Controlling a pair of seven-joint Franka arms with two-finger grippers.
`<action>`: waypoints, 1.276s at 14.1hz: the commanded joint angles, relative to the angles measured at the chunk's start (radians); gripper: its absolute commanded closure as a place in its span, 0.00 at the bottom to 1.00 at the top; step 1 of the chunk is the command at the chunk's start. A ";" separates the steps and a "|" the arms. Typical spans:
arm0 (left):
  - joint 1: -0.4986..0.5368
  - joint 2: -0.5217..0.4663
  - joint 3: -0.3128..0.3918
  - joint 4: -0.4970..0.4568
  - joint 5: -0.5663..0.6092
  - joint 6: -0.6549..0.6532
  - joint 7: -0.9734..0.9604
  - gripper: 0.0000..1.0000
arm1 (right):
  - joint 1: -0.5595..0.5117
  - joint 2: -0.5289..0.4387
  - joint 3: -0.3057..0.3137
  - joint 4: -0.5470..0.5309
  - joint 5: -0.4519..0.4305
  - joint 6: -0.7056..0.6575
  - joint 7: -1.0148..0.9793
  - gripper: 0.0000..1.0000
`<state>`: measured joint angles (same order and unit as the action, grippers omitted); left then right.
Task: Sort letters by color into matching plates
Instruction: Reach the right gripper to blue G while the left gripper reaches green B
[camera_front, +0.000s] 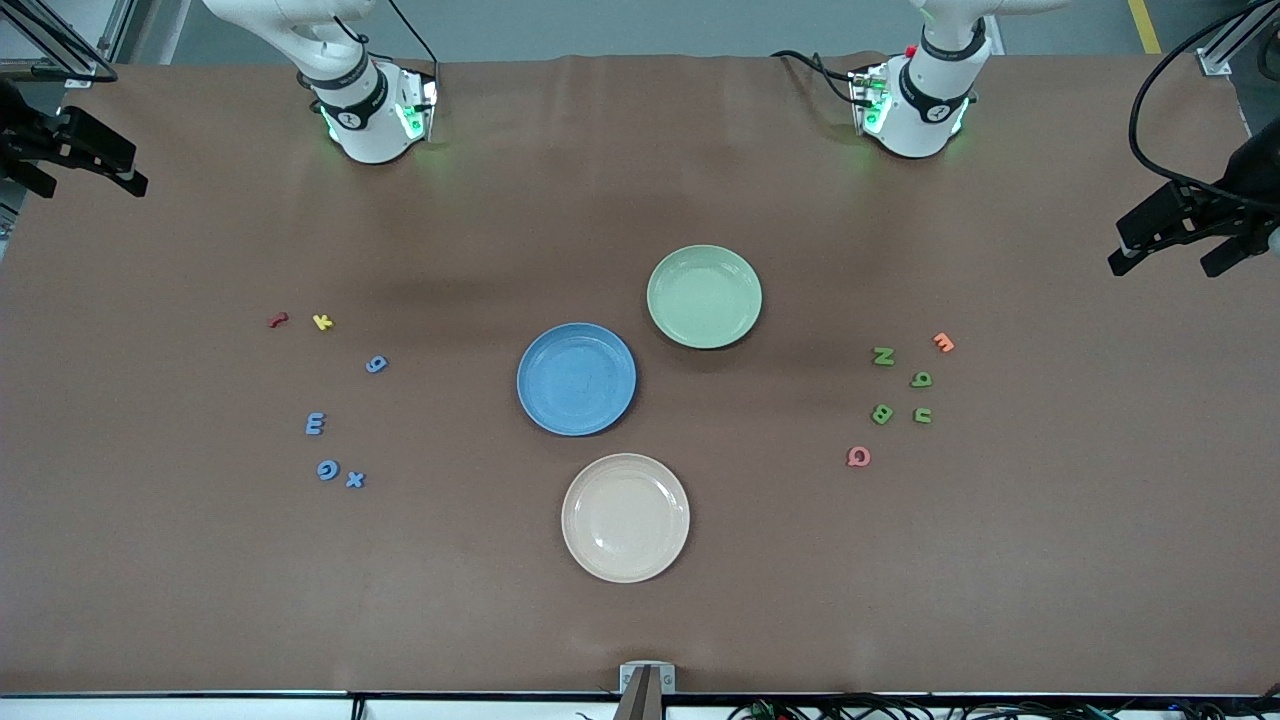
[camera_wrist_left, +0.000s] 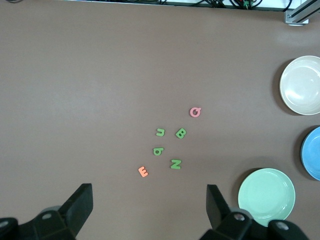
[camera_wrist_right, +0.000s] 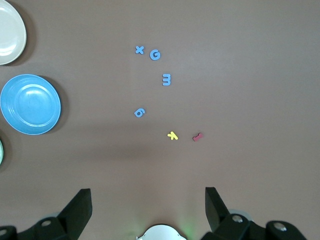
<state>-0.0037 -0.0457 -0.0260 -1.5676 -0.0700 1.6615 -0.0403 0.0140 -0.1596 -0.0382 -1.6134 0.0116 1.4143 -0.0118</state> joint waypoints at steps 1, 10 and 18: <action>-0.002 0.006 -0.002 0.020 0.019 -0.020 -0.001 0.00 | 0.003 -0.020 -0.003 -0.013 -0.004 -0.003 0.004 0.00; 0.007 0.056 0.000 -0.038 0.012 -0.016 -0.018 0.00 | 0.004 -0.015 -0.003 -0.008 -0.004 -0.012 0.004 0.00; -0.013 0.148 -0.060 -0.284 0.024 0.223 -0.024 0.00 | -0.002 0.009 -0.005 0.020 -0.005 -0.017 0.006 0.00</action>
<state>-0.0109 0.1104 -0.0700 -1.7872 -0.0700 1.8260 -0.0447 0.0139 -0.1596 -0.0395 -1.6068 0.0116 1.4041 -0.0112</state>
